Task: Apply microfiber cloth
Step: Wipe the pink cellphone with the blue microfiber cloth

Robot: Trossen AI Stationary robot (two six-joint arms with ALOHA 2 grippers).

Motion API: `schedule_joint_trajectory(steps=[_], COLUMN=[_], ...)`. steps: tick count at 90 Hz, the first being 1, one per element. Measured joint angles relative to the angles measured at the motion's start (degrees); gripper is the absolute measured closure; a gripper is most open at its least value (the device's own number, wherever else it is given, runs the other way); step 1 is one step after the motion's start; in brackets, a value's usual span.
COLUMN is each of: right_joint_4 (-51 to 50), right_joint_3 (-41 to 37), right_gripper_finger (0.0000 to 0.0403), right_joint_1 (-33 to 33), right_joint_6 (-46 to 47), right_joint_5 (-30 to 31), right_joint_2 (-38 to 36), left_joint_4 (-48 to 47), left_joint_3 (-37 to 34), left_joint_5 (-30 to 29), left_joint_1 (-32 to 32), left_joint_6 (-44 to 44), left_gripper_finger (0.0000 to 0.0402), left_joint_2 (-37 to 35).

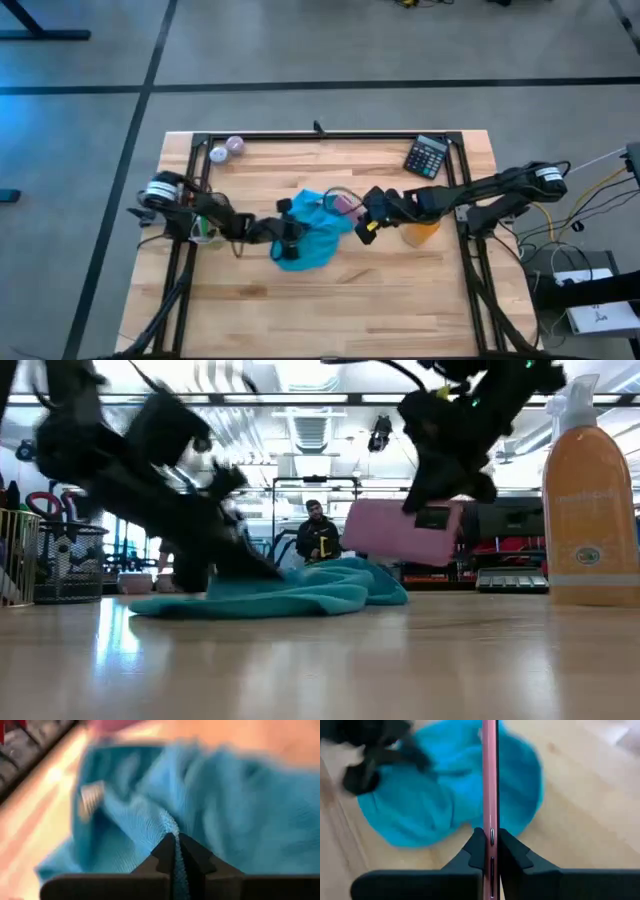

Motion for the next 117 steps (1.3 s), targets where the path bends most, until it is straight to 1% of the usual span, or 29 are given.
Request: schedule_joint_trajectory(steps=[5,11,19,26,34,42,48,52,59,66,72,77,84,91,94,102,111,117], right_joint_4=[2.9,5.3,8.4,10.1,13.0,21.1,26.7,30.0,35.3,38.9,40.3,41.7,42.9,44.4,44.3,44.1,43.2,42.4], right_joint_3=[-0.4,-0.4,-0.4,-0.5,-0.4,-0.5,-0.4,-0.4,-0.4,-0.4,-0.4,-0.4,-0.4,-0.4,-0.4,-0.4,-0.5,-0.5], right_gripper_finger=[0.0396,0.0396,0.0396,0.0396,0.0396,0.0396,0.0396,0.0396,0.0396,0.0396,0.0396,0.0396,0.0396,0.0396,0.0396,0.0396,0.0396,0.0396], right_joint_1=[-1.3,-2.6,-4.4,-5.6,-6.3,-6.4,-6.1,-6.1,-6.2,-6.0,-5.9,-5.9,-5.7,-5.8,-5.9,-5.8,-5.8,-5.8], right_joint_6=[-1.7,-4.0,-7.4,-9.5,-12.1,-15.1,-16.8,-17.8,-19.3,-20.0,-20.4,-20.3,-20.7,-21.2,-21.9,-24.2,-26.9,-28.0], right_joint_5=[1.0,2.4,2.4,2.5,2.4,2.5,1.8,1.8,1.8,1.9,1.7,0.8,-1.3,-3.4,-4.7,-4.9,-5.0,-5.2], right_joint_2=[0.1,0.5,1.2,1.6,1.8,2.2,2.2,2.3,3.0,3.6,3.9,4.2,4.3,3.9,3.5,2.4,0.8,-0.6], left_joint_4=[0.6,0.8,6.6,13.1,20.2,30.7,38.7,41.7,40.5,40.8,40.6,40.6,40.8,40.5,40.5,39.0,36.7,35.4], left_joint_3=[-2.4,-5.6,-9.2,-11.5,-12.1,-11.9,-10.9,-9.9,-4.9,0.5,5.4,8.9,12.8,14.9,15.6,16.4,16.3,16.0], left_joint_5=[-1.9,-5.6,-9.4,-9.8,-7.9,-6.4,-4.4,-2.4,0.8,0.4,0.1,-1.3,-5.0,-7.1,-6.9,-6.0,-6.1,-5.1], left_joint_1=[-1.7,-4.2,-6.9,-7.6,-7.0,-5.4,-3.2,-1.6,1.7,4.6,6.5,7.7,9.1,10.0,10.0,10.0,9.8,9.6], left_joint_6=[-0.4,-0.8,2.2,5.0,9.4,13.6,15.1,15.9,17.5,18.1,20.6,23.3,27.8,31.9,32.6,33.8,33.8,31.8], left_gripper_finger=[0.0401,0.0401,0.0401,0.0401,0.0401,0.0401,0.0401,0.0401,0.0401,0.0402,0.0402,0.0402,0.0402,0.0402,0.0402,0.0402,0.0402,0.0402], left_joint_2=[-4.4,-9.3,-15.7,-20.0,-21.7,-20.3,-17.4,-15.3,-12.0,-7.7,-4.2,-2.4,-0.5,-0.1,-0.2,-1.4,-2.5,-2.9])
